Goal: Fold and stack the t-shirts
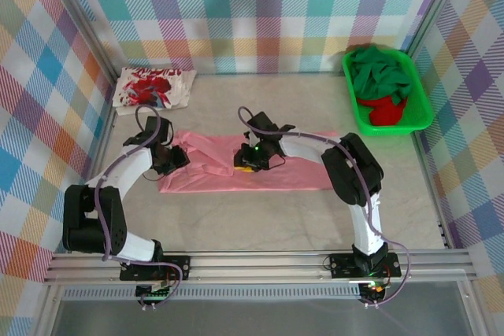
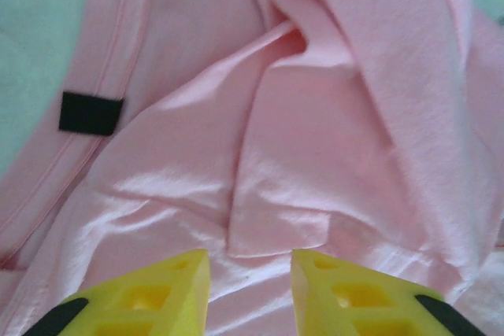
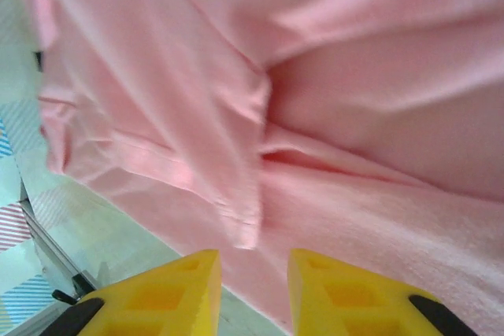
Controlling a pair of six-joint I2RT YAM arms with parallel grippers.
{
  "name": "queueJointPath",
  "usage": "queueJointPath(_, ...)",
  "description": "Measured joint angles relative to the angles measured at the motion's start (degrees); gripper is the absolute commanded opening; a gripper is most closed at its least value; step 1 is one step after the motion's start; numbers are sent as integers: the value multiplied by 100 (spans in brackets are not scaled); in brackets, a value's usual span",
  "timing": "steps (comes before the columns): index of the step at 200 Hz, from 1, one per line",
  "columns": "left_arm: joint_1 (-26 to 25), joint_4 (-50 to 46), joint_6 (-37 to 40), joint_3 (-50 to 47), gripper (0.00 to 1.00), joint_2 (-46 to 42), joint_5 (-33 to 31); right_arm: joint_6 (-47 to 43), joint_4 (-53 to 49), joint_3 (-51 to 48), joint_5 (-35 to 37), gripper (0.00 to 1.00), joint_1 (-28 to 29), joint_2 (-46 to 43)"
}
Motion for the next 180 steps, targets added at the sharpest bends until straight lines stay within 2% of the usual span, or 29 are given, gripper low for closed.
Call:
queueJointPath(57, -2, 173, 0, 50, 31, 809, 186, -282, 4, 188, 286, 30, -42, -103)
queueJointPath(114, -28, 321, -2, 212, 31, 1130, 247, -332, 4, 50, 382, 30, -74, -103)
queueJointPath(138, -50, 352, -4, 212, 28, 1257, 269, -350, 9, 37, 400, 30, -92, -103)
queueJointPath(152, -57, 393, -22, 212, 22, 1290, 267, -350, 9, 37, 404, 30, -107, -103)
queueJointPath(180, -90, 433, -52, 212, 17, 1296, 262, -363, 7, 37, 424, 30, -111, -103)
